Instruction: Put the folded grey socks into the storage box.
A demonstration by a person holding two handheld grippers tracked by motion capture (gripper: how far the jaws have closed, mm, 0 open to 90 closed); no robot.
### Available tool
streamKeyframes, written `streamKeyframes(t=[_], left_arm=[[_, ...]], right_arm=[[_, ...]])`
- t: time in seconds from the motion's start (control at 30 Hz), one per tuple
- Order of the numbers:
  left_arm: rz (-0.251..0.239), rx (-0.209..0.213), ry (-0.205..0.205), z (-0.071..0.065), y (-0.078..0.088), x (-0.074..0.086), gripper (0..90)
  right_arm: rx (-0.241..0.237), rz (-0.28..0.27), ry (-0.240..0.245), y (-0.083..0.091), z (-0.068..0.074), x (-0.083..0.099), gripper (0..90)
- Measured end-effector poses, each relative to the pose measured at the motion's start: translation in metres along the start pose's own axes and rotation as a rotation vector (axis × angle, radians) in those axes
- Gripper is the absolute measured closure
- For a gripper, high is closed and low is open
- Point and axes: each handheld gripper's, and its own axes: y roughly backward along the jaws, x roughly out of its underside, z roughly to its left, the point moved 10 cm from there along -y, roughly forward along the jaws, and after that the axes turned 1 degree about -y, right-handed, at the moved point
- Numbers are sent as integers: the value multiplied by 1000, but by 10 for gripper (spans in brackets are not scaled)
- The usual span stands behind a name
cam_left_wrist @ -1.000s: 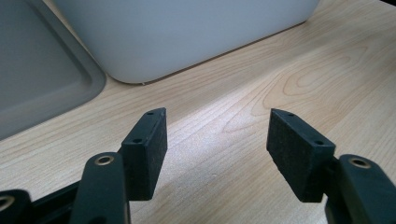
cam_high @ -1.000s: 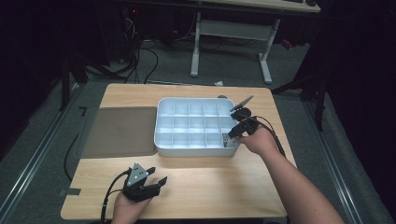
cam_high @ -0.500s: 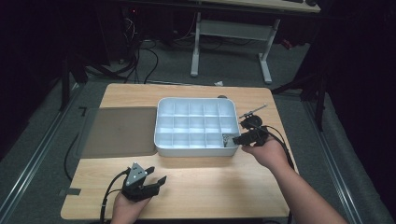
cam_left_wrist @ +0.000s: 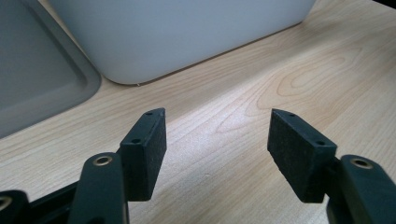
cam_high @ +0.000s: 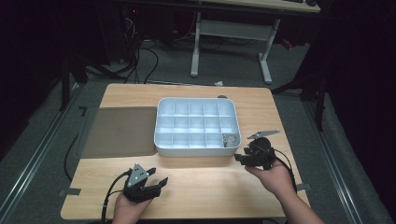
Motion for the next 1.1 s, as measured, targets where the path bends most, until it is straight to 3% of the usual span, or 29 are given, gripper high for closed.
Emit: streamKeyframes(t=[0.33,0.37,0.43,0.5,0.53,0.6,0.67,0.77,1.1], left_arm=[[6,-12,-26,-4,-3,0,379],[6,-16,-29,-4,-3,0,379],[6,-17,-25,-5,-3,0,379],[11,-18,-21,-5,-2,1,379],[11,-17,-21,-6,-2,1,379],[13,-19,-30,-7,-3,1,378],[20,-21,-30,-6,-4,2,377],[24,-13,-19,-7,-5,2,380],[20,-17,-23,-5,-2,2,381]], right_arm=[[10,-104,53,-24,10,51,463],[6,-149,23,-29,16,61,459],[2,-168,15,-32,20,66,459],[6,-243,11,-33,30,76,463],[3,-236,13,-32,32,79,458],[22,-247,71,-29,33,78,464],[42,-262,60,-27,28,77,465],[12,-260,22,-30,24,79,463],[11,-231,43,-38,28,83,459]])
